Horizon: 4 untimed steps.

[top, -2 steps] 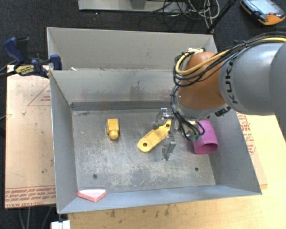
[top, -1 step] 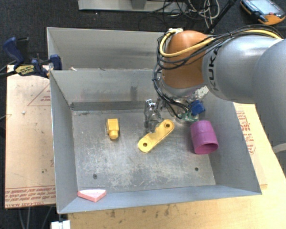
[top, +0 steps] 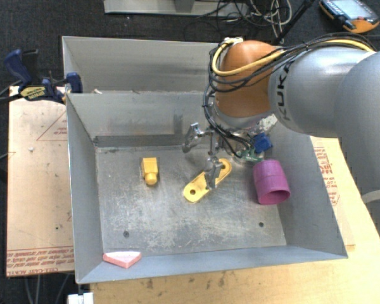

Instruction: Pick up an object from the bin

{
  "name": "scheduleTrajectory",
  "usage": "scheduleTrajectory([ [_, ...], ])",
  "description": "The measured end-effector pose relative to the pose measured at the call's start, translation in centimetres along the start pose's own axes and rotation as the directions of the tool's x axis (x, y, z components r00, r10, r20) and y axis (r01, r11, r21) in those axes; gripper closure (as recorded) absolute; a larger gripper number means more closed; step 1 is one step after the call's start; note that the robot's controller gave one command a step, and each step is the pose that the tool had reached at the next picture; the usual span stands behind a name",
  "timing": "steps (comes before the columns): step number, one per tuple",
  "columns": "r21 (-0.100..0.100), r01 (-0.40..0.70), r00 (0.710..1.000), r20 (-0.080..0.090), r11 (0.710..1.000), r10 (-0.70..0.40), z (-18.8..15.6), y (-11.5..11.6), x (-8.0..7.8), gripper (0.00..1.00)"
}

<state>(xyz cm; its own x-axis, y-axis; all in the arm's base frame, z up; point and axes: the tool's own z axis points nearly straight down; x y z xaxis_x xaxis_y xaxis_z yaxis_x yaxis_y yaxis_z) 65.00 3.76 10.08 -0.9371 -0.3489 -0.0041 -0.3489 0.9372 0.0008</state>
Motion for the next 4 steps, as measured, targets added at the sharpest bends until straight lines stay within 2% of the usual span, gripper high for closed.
scheduleTrajectory([
  [1,0.000,0.000,1.000,0.000,1.000,0.000,0.0,0.0,0.0,0.00],
  [2,0.009,0.460,0.888,0.014,0.888,-0.460,2.3,1.3,2.4,1.00],
  [3,0.009,0.460,0.888,0.014,0.888,-0.460,2.3,1.3,2.4,1.00],
  [4,0.018,0.537,0.844,0.017,0.844,-0.537,2.3,1.9,2.9,1.00],
])
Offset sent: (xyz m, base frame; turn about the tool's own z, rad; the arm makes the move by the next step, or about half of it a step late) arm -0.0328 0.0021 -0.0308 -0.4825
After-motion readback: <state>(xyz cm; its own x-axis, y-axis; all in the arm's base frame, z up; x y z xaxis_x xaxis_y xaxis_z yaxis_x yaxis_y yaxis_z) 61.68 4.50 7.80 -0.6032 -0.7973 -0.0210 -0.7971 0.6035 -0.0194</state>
